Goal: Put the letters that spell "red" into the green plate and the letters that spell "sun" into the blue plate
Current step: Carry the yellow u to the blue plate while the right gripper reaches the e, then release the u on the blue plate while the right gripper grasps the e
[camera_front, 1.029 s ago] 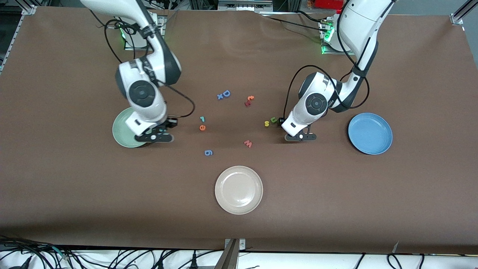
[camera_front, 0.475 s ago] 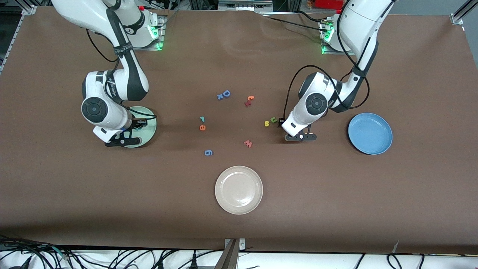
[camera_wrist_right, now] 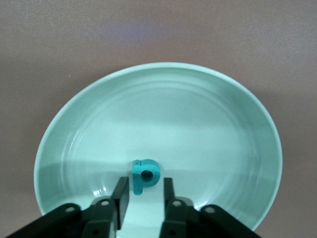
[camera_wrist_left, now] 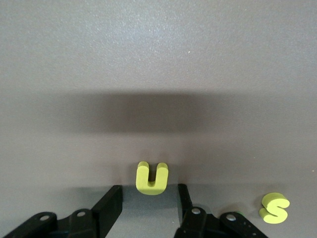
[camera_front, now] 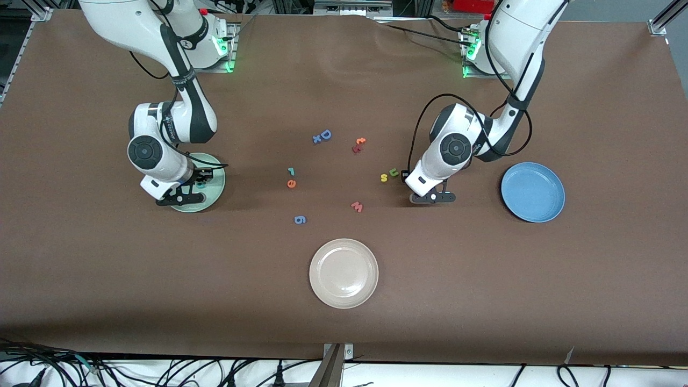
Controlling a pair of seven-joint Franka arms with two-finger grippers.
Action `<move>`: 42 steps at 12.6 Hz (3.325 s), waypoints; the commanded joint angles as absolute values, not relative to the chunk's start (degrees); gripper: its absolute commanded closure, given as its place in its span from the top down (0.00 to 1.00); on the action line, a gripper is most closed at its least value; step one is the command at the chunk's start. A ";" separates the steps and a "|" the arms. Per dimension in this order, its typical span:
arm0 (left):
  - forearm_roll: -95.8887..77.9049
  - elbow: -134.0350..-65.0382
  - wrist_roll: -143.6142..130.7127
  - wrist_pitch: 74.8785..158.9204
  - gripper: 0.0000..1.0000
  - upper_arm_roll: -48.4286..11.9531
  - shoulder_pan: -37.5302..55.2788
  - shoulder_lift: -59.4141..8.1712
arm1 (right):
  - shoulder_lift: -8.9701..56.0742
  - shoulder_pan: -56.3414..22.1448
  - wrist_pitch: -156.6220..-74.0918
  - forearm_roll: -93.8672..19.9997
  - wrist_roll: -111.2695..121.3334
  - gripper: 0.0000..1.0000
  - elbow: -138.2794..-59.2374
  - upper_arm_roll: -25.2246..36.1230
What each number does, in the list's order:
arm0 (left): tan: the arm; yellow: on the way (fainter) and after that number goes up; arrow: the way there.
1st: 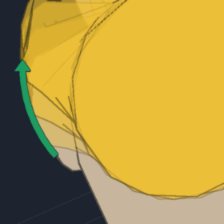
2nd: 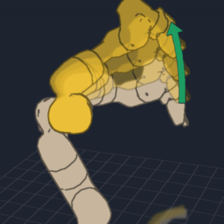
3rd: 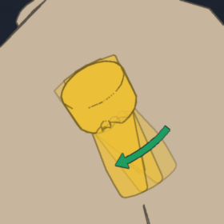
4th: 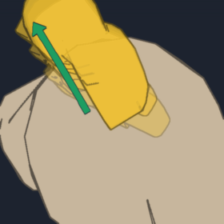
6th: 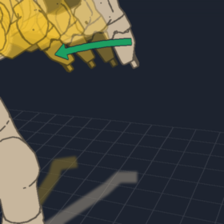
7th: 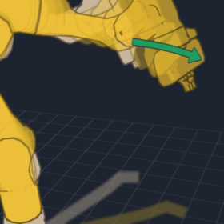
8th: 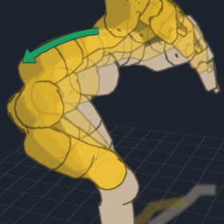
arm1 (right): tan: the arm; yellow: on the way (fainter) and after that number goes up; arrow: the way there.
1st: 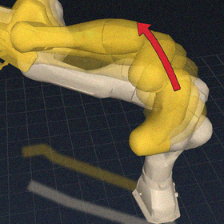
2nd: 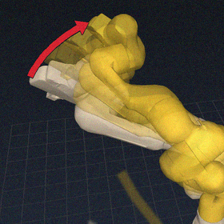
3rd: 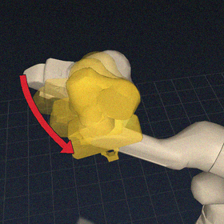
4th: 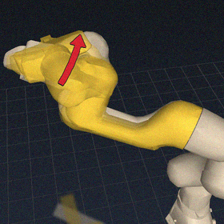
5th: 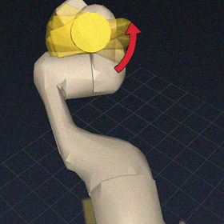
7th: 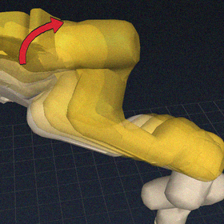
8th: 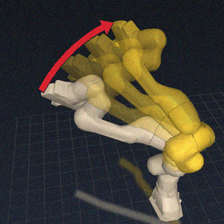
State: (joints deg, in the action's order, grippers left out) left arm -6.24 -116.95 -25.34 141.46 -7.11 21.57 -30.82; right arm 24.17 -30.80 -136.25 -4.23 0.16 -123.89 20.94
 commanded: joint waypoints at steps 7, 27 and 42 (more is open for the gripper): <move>-4.13 -116.81 -24.70 143.79 0.23 -5.98 22.15 -31.64 | 21.71 -31.64 -120.94 -5.62 -12.98 1.00 -112.51 13.64; -4.04 -119.26 32.22 139.57 0.19 4.39 -0.25 -22.32 | 37.79 -41.13 -133.24 -5.54 -28.65 0.49 -101.95 6.94; -5.10 -120.85 34.64 139.48 1.00 2.82 1.74 -20.84 | 37.35 -41.13 -132.89 -5.62 -28.74 0.35 -104.33 6.06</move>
State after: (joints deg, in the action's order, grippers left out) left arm -5.55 -120.32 36.31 140.00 3.23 -0.68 -23.42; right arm 37.93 -40.82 -132.50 -4.88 -28.33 -102.00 6.43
